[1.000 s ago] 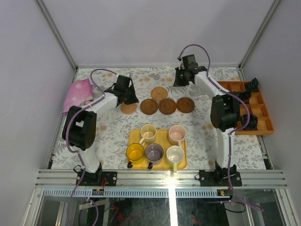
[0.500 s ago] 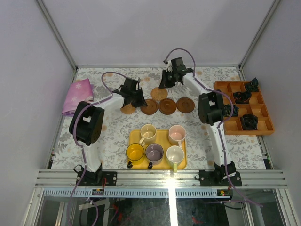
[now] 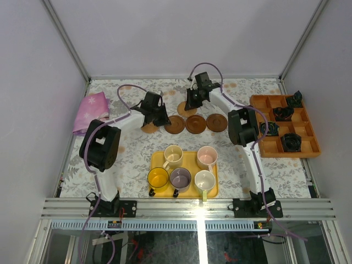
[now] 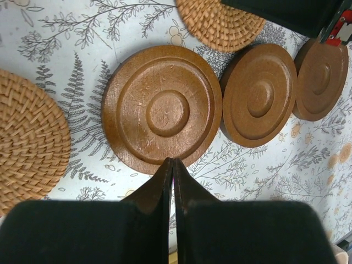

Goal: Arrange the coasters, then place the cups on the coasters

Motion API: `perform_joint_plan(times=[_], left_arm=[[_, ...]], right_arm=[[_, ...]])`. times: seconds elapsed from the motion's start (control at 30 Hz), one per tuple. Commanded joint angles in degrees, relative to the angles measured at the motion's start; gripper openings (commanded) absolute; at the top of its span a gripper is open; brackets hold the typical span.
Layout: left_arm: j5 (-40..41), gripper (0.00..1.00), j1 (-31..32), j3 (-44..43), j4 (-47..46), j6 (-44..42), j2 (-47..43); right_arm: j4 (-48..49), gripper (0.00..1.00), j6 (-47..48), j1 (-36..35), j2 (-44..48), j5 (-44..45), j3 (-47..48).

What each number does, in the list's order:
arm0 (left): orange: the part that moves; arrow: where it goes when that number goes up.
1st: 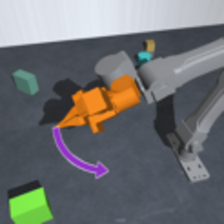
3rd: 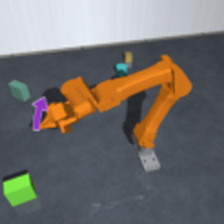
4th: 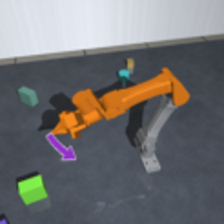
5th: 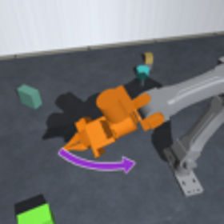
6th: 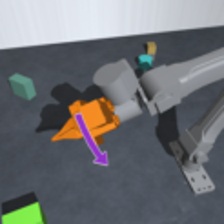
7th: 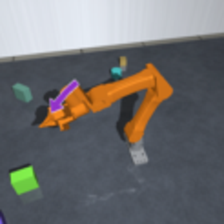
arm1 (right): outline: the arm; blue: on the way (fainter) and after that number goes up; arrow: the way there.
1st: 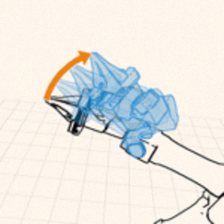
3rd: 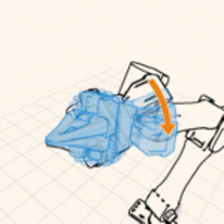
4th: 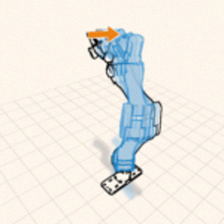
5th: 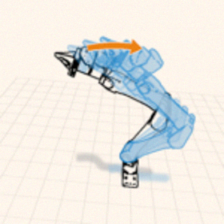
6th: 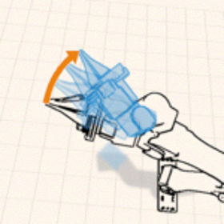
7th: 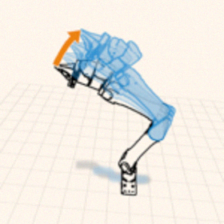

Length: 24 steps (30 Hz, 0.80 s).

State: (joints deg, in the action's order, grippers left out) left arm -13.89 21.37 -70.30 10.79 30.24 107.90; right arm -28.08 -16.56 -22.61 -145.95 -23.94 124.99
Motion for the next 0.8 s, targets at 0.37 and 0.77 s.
perform_joint_plan(times=[0.37, 0.77], left_arm=[[4.86, 0.0, -1.53, 3.32, 0.85, -1.42, -4.92], [6.69, 0.0, -3.07, 5.18, 1.41, -2.88, -5.76]], right_arm=[[-11.56, 0.01, -4.74, 12.09, 0.26, 26.76, -4.84], [-9.88, 0.0, -4.57, 19.09, 9.93, 37.16, -23.02]])
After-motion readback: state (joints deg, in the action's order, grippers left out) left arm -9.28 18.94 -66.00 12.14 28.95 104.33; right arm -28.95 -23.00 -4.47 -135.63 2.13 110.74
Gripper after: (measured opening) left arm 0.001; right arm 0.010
